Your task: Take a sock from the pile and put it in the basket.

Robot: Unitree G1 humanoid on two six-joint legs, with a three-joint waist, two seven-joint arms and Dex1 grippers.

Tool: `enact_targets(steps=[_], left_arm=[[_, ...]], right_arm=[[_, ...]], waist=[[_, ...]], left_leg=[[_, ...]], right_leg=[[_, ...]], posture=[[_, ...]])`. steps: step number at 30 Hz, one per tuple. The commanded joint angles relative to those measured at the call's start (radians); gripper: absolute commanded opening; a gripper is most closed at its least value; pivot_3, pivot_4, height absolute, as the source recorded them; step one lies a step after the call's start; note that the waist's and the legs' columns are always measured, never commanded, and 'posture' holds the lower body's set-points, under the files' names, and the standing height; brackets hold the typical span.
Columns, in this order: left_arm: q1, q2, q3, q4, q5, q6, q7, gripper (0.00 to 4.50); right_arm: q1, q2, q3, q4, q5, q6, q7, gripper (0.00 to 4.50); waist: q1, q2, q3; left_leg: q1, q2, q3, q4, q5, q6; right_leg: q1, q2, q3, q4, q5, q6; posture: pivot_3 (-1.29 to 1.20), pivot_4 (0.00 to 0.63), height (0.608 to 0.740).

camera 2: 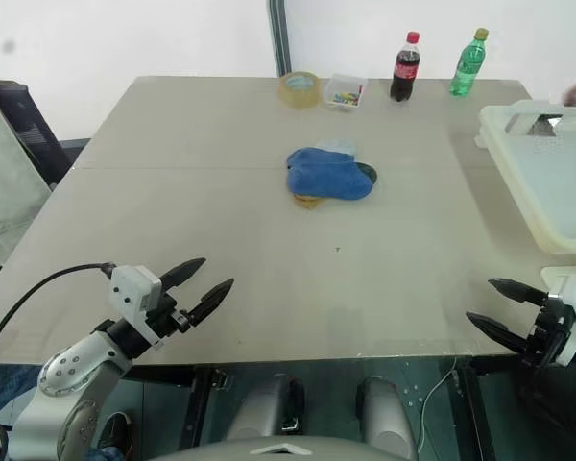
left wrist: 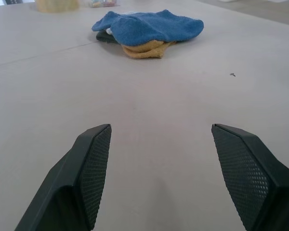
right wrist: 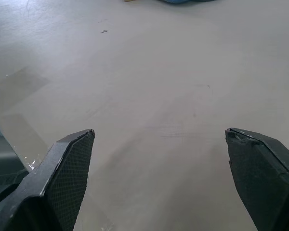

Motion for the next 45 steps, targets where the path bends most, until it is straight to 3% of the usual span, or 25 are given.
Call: enact_targets(steps=[1, 6, 17, 26, 36, 41, 45], left_arm=[[0.103, -0.011, 0.033, -0.086, -0.036, -0.017, -0.012, 3.57], [0.191, -0.016, 0.028, -0.071, -0.025, -0.094, -0.061, 3.57], [0.160, 0.009, 0.014, 0.061, 0.024, -0.234, -0.153, 3.57], [0.118, 0.017, 0.013, 0.103, 0.018, -0.256, -0.176, 3.57], [0.002, 0.068, 0.029, 0.101, -0.029, -0.161, -0.177, 3.57], [-0.078, 0.139, 0.060, 0.159, -0.087, -0.112, -0.243, 3.57], [-0.187, 0.202, 0.107, 0.219, -0.186, -0.070, -0.328, 3.57]], right_arm=[[-0.015, -0.029, -0.051, 0.006, 0.030, 0.009, 0.016, 4.44], [-0.043, -0.047, -0.053, 0.025, 0.027, 0.022, 0.028, 4.44], [-0.006, -0.025, -0.067, -0.020, 0.021, 0.015, 0.006, 4.44], [0.035, 0.000, -0.080, -0.076, 0.032, 0.025, -0.029, 4.44], [0.035, 0.014, -0.066, -0.103, 0.027, 0.031, -0.057, 4.44], [-0.043, 0.025, -0.007, -0.109, -0.020, 0.031, -0.120, 4.44], [-0.211, 0.082, 0.131, -0.152, -0.089, 0.079, -0.253, 4.44]], waist=[[-0.001, 0.000, 0.000], [-0.009, -0.003, 0.002], [-0.002, -0.002, 0.001], [0.000, -0.002, 0.001], [0.000, -0.002, 0.001], [-0.004, -0.002, 0.001], [-0.011, -0.003, 0.002]], left_leg=[[0.000, 0.000, 0.000, 0.000, 0.000, 0.000], [-0.001, 0.000, 0.004, -0.001, -0.001, 0.002], [-0.001, 0.000, 0.005, -0.001, -0.001, 0.002], [-0.001, 0.000, 0.006, -0.001, -0.002, 0.001], [-0.001, 0.000, 0.006, -0.001, -0.001, 0.002], [-0.001, 0.001, 0.006, -0.001, -0.001, 0.002], [0.000, 0.002, 0.006, 0.000, -0.001, 0.001]], right_leg=[[0.000, 0.000, 0.000, 0.000, 0.000, 0.000], [-0.003, 0.000, 0.004, -0.001, 0.000, 0.000], [-0.004, 0.000, 0.004, 0.000, 0.000, 0.000], [-0.005, 0.000, 0.004, 0.000, -0.001, 0.001], [-0.005, 0.000, 0.004, 0.000, 0.000, 0.000], [-0.005, 0.001, 0.005, 0.001, 0.000, 0.000], [-0.006, 0.002, 0.005, 0.002, 0.000, 0.000]], posture=[[0.00, 0.150, 0.740], [0.00, 0.150, 0.740], [0.00, 0.150, 0.740], [0.00, 0.150, 0.740], [0.00, 0.150, 0.740], [0.00, 0.150, 0.740], [0.00, 0.150, 0.740]])
